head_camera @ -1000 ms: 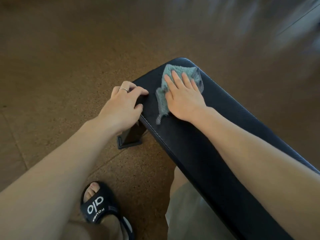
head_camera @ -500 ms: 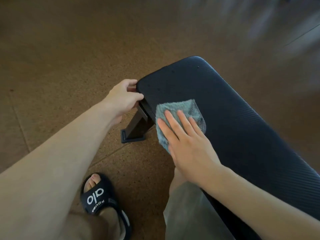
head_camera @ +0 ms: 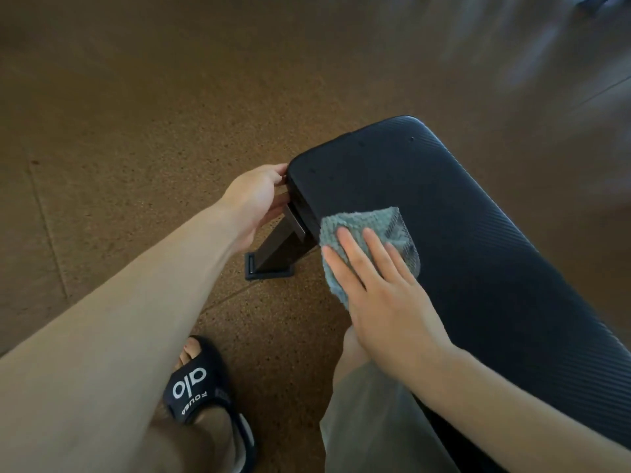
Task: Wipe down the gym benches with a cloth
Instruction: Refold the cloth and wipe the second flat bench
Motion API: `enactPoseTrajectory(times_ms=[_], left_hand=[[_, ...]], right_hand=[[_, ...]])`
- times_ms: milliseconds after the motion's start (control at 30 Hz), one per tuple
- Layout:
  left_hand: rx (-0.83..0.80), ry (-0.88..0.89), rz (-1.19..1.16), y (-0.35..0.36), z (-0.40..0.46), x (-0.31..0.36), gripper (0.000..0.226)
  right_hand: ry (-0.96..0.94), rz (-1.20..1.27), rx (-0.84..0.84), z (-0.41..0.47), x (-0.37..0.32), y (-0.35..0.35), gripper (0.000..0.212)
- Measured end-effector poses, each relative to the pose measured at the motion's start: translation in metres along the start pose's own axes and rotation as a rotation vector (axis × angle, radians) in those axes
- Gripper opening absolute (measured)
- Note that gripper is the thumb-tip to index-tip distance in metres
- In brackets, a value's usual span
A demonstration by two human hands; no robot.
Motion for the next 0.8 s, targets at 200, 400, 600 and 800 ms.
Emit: enactPoseTrajectory(times_ms=[200,400,600,800], left_hand=[[-0.063,0.001,-0.033,-0.002,-0.004,-0.002,0.038],[-0.065,-0.016,-0.051,-0.004,-0.002,-0.003,0.042],[-0.078,-0.041,-0.057,-0.009,0.011,-0.009,0.054],[0.013,-0.084,-0.128,0.0,0.009,-0.006,0.052]], right_hand=[[0.05,0.011,0.037,0.086,-0.014,-0.038,0.077],[0.032,-0.016,-0.084,-0.023,-0.002,0.007,0.094],[-0.015,-0.067,-0.064,0.07,-0.006,-0.031,0.084],[0.007,0.076,0.018,0.158,0.0,-0.07,0.052]])
Point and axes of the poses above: each hand's wrist, its own z-axis towards the middle knuckle, its own y-axis out of the palm, x = y × z, the point moved 3 cm from there along z, towards the middle knuckle, and after that the axes turned 14 degrees about -x, right-handed, at the moved point
